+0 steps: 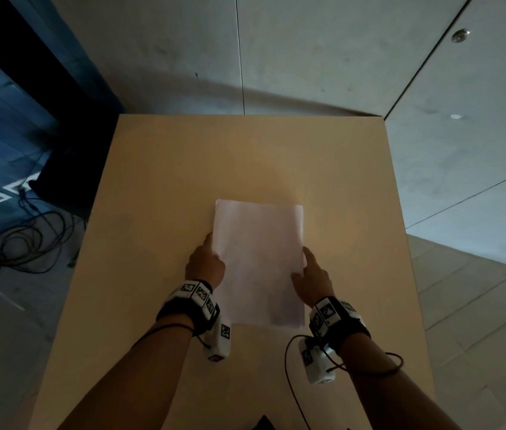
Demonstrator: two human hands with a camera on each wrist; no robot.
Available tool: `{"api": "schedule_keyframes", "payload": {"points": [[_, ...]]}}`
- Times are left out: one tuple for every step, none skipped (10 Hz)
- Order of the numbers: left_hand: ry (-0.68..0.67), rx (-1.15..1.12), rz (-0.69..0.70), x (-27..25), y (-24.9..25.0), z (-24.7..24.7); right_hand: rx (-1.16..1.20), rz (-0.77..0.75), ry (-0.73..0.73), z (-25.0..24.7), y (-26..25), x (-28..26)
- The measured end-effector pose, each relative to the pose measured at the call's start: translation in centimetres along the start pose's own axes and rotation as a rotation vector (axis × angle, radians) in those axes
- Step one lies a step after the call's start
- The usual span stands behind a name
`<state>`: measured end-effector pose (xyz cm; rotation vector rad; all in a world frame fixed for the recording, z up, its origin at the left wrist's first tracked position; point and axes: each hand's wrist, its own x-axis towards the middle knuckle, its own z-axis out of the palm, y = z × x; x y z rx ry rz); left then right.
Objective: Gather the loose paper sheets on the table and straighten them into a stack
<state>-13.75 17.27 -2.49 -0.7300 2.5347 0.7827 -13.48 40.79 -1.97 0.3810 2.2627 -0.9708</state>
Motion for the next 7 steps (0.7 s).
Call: {"api": "schedule_keyframes", "payload": {"points": [[-0.023,0.043,-0.022,0.1,0.1,0.3,-0.025,0.005,0.035,0.3,-0.1,0.1],[-0.036,0.089,-0.027,0.2,0.1,0.3,-0.094,0.018,0.063,0.4,-0.3,0.1],[-0.043,0.123,-0.016,0.4,0.1,0.0,-0.124,0.027,0.075,0.3,-0.6,0.2],[-0.067,0.126,-0.018,0.2,0.3,-0.6,-0.126,0.046,0.060,-0.3,-1.2,0.1],[-0.080,0.133,-0.007,-0.3,-0.2,-0.9,-0.093,0.067,0.062,-0.6,-1.0,-0.4],[-0.081,0.125,0.018,-1.0,-1.0,-1.7,-0.017,0.096,0.083,-0.9,-0.9,-1.4],[-0.076,0.122,0.052,-2.7,-3.6,-1.9,0.002,0.073,0.116,-0.7,1.7,-2.7]]}}
